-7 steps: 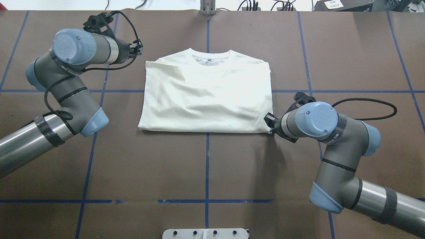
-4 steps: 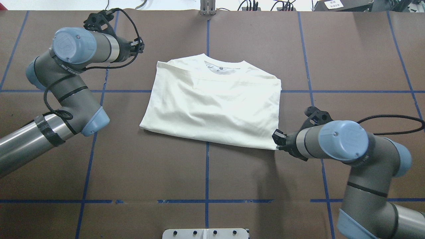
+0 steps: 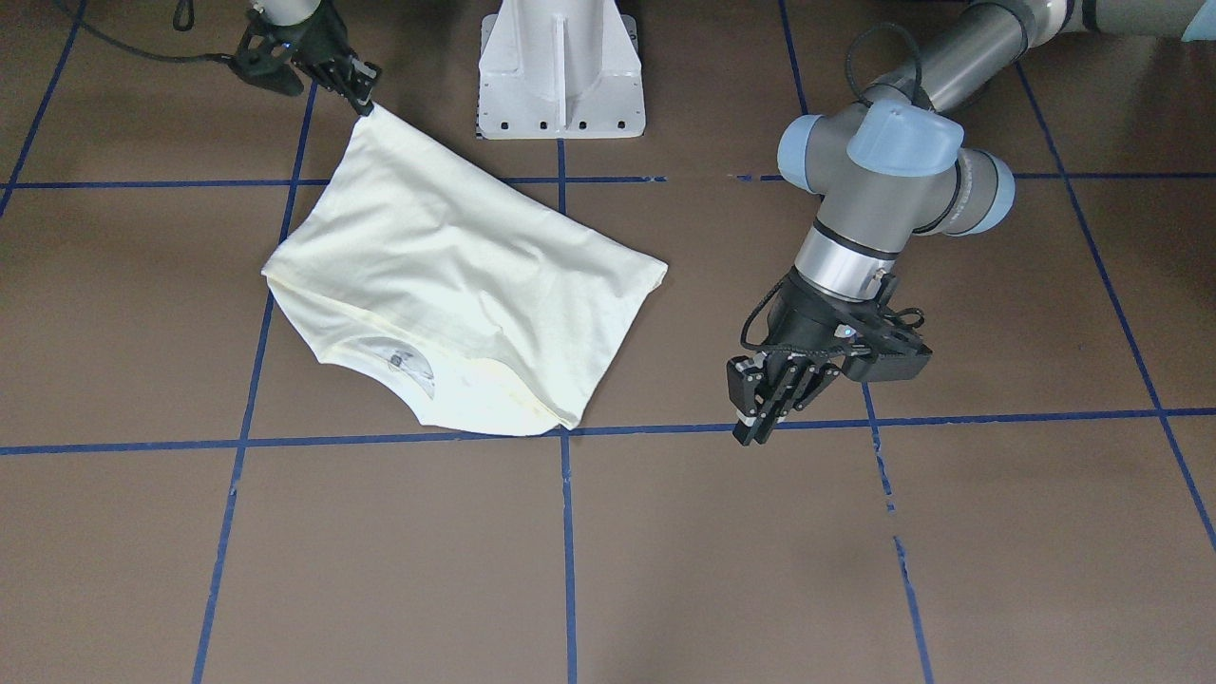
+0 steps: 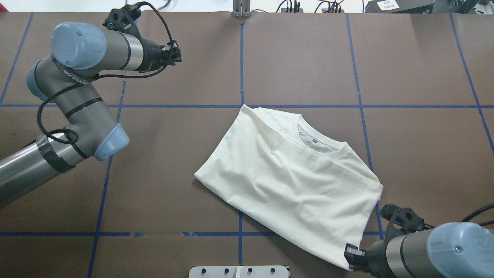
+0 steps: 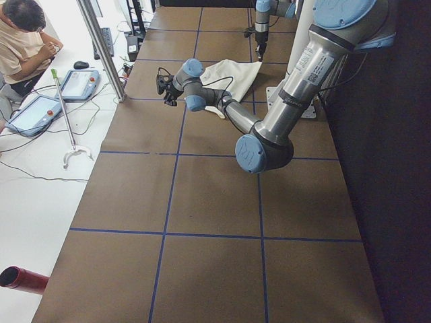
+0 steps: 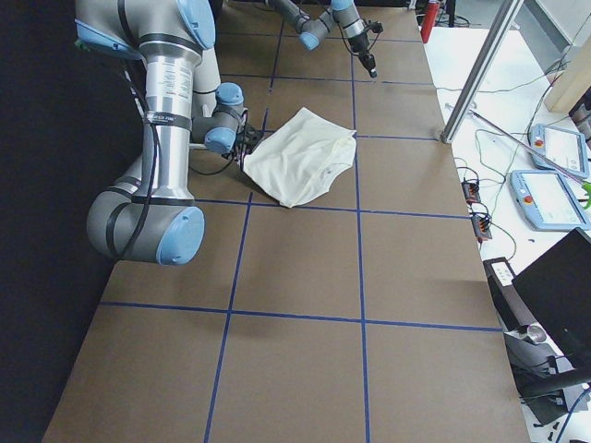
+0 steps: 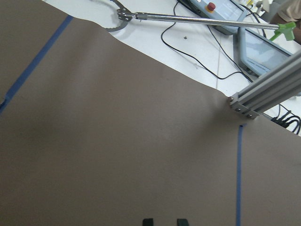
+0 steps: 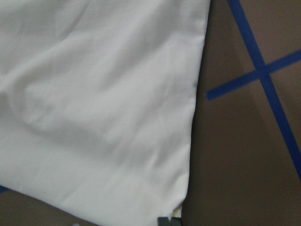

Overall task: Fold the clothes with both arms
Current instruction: 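Drag the folded shirt with the right gripper toward the robot, rotating it, then grasp opposite edges of the folded shirt with both grippers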

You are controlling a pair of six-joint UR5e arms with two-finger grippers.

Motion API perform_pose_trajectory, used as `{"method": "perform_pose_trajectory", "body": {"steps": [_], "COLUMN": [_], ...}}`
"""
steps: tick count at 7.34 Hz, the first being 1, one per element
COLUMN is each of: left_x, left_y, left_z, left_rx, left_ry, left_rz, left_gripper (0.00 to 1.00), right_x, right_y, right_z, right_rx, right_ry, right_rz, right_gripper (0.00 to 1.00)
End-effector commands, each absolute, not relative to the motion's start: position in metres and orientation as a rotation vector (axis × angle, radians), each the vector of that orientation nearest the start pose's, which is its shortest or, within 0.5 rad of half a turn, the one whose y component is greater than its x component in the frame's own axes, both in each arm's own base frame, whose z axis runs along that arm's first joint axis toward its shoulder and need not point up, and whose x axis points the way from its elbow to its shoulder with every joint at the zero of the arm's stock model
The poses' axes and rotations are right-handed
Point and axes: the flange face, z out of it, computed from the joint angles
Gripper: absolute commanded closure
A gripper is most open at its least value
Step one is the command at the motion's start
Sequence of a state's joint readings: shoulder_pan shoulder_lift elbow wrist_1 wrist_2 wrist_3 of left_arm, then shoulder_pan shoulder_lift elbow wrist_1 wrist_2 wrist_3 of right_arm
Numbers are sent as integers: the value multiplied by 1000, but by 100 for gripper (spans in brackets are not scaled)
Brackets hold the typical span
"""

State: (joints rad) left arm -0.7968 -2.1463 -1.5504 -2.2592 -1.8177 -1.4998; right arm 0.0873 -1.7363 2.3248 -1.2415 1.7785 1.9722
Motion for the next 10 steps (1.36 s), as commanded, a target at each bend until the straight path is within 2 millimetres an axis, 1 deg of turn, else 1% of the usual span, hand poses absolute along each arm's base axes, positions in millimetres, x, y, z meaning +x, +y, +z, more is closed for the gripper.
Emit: {"method": "perform_pose_trajectory", "body": {"steps": [1,2,3,4,5,6,7,8,9,10], "left_x": [400,420,438,451,475,498,509,538,552,554], "left_y": [-527,-492,-461,-435,-410,-386,-377,-343,-330,-331], "left_z": [216,212,231,254,273,285,290,296,299,301], "left_rx": [117,0,-88,-129,-144,-178,-257,-342,-359,-342], "left_ry": [1349,1368,1348,1313,1276,1239,1193,1152,1112,1109], "left_rz": [-421,-467,-502,-482,-457,-467,-557,-571,-564,-575], "left_gripper": [71,70,47,48,50,50,45,42,43,43], "right_x": [-386,-380,-367,-359,-356,-365,-377,-385,-381,-381], "right_y": [-119,-154,-187,-214,-241,-271,-307,-320,-324,-325], "right_z": [336,320,319,314,307,302,296,305,303,305], "right_rx": [-387,-344,-301,-262,-226,-196,-162,-128,-86,-83], "right_ry": [-873,-933,-955,-984,-1012,-1037,-1052,-1037,-1044,-1041], "right_rz": [322,408,482,531,580,628,678,657,624,625], "right_gripper": [0,0,0,0,0,0,0,0,0,0]}}
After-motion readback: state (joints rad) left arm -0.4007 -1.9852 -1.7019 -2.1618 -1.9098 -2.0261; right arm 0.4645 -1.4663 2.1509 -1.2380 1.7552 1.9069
